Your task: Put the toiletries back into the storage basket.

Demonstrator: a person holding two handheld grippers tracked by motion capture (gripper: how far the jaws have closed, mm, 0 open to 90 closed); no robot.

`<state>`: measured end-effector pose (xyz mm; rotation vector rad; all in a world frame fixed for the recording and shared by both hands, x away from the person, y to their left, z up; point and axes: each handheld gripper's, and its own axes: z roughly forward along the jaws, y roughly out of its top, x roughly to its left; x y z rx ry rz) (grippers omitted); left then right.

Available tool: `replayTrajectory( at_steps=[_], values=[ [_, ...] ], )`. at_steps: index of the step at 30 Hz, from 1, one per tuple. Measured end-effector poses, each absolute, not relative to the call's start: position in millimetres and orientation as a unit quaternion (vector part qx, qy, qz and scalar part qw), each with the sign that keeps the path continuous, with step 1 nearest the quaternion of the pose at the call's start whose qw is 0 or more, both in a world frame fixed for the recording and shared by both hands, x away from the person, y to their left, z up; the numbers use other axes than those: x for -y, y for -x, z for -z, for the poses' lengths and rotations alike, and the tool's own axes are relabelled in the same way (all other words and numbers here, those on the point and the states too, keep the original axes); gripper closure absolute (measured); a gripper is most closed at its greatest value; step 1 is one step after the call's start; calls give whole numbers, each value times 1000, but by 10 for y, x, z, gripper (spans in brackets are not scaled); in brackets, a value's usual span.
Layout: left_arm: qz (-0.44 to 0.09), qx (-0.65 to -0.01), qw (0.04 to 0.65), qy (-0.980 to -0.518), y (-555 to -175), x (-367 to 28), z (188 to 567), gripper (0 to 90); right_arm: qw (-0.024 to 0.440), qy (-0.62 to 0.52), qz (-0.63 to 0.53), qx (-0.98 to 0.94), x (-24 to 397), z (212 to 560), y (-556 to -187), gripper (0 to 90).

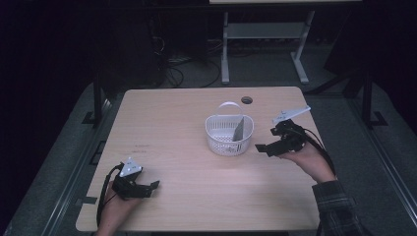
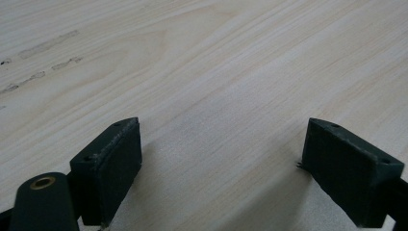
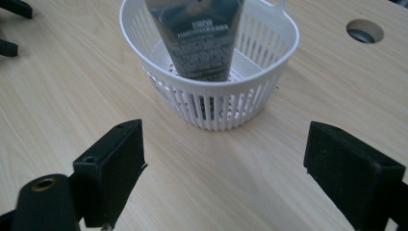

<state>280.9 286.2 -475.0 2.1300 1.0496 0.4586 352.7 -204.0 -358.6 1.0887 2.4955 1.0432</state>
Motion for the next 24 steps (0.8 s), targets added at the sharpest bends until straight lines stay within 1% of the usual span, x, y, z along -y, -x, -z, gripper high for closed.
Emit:
replayTrajectory(
  at_steps=[18,24],
  values=[
    [-178,-405,354,-824,-2810,-2862,4751,131,118,-415,-368,-824,2371,3995,-3209,136],
    [-178,-405,354,-824,-2810,-2863,4752,132,134,-424,-370,-816,2470,4123,-3068,136]
  ],
)
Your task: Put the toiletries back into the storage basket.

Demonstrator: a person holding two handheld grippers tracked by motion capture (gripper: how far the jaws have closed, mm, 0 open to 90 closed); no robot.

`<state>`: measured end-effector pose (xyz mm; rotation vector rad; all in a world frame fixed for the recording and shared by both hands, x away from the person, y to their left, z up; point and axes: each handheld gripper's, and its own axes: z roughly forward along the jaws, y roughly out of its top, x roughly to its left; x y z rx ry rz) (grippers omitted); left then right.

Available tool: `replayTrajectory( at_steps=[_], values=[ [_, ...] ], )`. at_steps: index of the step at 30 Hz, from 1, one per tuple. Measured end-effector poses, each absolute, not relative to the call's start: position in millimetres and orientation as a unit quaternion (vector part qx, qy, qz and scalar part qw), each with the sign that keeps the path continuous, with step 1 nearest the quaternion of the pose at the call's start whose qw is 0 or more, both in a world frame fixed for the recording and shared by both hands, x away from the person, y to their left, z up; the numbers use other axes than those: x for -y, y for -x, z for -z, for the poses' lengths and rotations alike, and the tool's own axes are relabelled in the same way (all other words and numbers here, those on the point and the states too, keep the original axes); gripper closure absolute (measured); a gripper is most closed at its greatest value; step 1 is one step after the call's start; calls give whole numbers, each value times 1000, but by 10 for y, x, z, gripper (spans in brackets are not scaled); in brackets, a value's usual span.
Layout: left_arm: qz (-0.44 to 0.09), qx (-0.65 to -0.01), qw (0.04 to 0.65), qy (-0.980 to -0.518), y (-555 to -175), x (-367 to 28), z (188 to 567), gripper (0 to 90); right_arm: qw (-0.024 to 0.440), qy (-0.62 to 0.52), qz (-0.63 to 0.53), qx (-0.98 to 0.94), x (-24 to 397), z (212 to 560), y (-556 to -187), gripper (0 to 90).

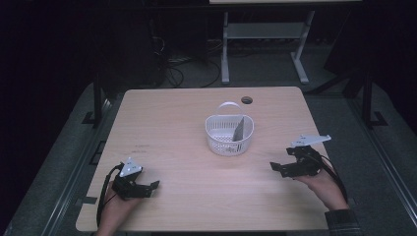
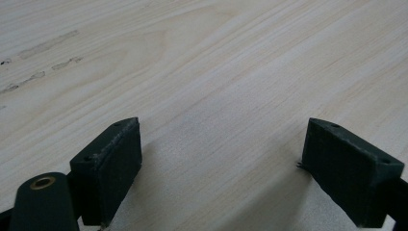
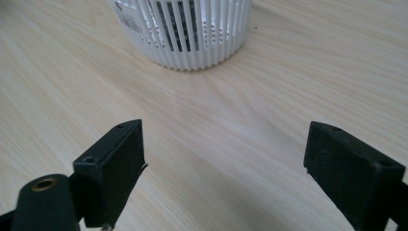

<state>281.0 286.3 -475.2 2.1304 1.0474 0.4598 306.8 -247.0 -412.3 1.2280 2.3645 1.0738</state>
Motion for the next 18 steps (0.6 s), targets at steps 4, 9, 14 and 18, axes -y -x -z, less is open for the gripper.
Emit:
replayTrajectory(
  at_steps=[4,9,14,18],
  values=[
    [-178,-405,354,-824,-2810,-2863,4751,132,140,-431,-376,-808,2524,4193,-2992,136],
    [-178,-405,354,-824,-2810,-2863,4751,132,145,-446,-376,-799,2595,4335,-2890,130],
    [-178,-404,353,-825,-2810,-2863,4751,132,137,-456,-370,-798,2688,4482,-2810,97],
    [-178,-405,353,-824,-2810,-2863,4751,132,147,-458,-362,-798,2723,4573,-2750,78]
  ],
)
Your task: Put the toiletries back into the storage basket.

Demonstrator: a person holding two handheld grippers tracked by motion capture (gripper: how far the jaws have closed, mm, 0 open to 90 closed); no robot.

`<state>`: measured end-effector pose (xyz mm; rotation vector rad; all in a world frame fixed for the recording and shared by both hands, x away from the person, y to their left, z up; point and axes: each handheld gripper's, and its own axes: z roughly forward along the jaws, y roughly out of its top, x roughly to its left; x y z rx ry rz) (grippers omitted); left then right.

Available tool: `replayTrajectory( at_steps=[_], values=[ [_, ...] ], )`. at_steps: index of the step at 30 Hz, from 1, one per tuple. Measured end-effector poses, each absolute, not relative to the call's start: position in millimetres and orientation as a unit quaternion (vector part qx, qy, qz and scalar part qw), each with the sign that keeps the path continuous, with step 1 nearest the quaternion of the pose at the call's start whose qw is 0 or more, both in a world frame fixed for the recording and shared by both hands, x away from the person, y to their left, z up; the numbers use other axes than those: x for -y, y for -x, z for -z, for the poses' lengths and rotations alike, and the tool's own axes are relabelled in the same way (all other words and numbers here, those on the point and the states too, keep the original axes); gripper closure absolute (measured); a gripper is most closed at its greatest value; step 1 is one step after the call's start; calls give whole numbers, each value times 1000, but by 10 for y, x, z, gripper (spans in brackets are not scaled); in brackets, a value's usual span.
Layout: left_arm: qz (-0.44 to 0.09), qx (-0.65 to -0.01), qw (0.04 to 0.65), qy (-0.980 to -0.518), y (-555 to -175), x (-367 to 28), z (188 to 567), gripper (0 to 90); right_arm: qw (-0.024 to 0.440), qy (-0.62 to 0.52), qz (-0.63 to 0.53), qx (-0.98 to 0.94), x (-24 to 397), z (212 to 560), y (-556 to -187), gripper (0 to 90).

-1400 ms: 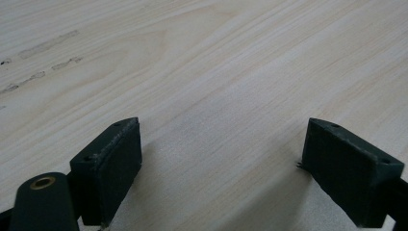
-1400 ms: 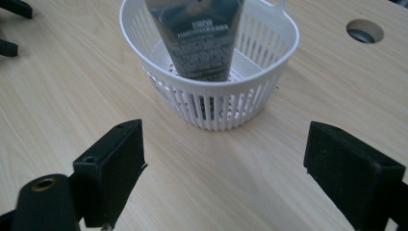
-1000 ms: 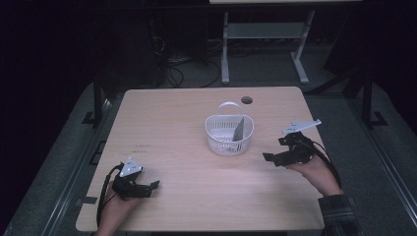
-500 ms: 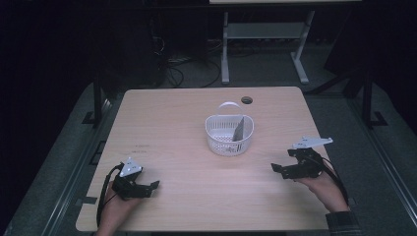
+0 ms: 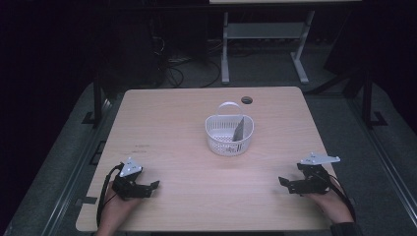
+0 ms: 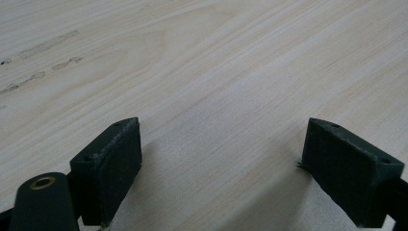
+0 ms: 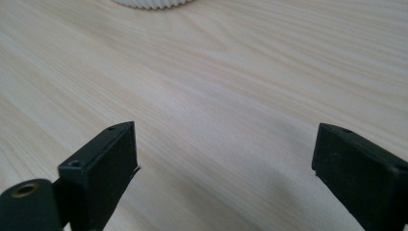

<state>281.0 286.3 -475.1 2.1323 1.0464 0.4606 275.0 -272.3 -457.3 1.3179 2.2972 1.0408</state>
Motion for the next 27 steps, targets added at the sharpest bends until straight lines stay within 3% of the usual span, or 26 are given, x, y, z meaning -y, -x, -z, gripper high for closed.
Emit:
replayTrajectory(
  at_steps=[13,27],
  values=[
    [-178,-405,353,-824,-2810,-2863,4751,132,181,-472,-338,-794,2823,4825,-2640,33],
    [-178,-405,354,-824,-2810,-2863,4752,131,183,-480,-332,-791,2823,4827,-2633,14]
  ],
)
